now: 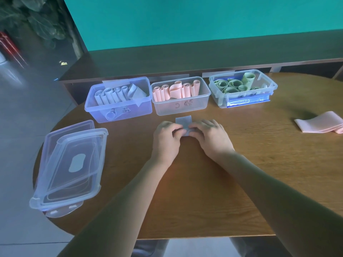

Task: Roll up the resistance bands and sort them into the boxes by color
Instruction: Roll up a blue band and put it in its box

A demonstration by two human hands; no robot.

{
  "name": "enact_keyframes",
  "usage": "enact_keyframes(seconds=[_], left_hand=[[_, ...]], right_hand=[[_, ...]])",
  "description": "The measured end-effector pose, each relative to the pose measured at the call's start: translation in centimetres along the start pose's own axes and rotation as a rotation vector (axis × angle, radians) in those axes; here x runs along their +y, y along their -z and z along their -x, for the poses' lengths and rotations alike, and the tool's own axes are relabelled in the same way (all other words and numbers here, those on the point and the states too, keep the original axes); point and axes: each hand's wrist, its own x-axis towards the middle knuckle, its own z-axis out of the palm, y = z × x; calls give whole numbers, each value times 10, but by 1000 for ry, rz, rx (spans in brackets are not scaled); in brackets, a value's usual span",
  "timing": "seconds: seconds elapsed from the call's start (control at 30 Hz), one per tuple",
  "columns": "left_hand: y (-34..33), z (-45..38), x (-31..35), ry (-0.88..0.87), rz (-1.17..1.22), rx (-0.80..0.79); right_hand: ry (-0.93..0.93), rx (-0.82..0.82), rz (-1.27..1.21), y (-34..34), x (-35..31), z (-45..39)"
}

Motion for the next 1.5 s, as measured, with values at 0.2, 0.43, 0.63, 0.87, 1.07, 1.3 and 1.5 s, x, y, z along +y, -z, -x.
enact_keyframes(seconds=[0.2, 0.43, 0.63, 0.87, 1.07, 1.3, 1.5], left_hand=[[3, -2, 3, -48, 29, 17], [-4, -13, 2, 13, -38, -5], [-4, -15, -3, 9, 26, 30], [-6, -18, -4, -24, -20, 18], [-11, -31, -13, 50, -55, -22], [-14, -39, -15, 52, -106, -33], [-9, -37, -7, -73, -152, -27]], right_hand=[[-10, 30, 64, -4, 1, -5], [36, 11, 55, -1, -4, -9], [-11, -3, 24, -4, -1, -17], [-60, -46, 39, -6, -2, -27], [-68, -97, -65, 0, -4, -31], [-85, -108, -17, -5, 1, -38], [-104, -119, -8, -9, 7, -48]])
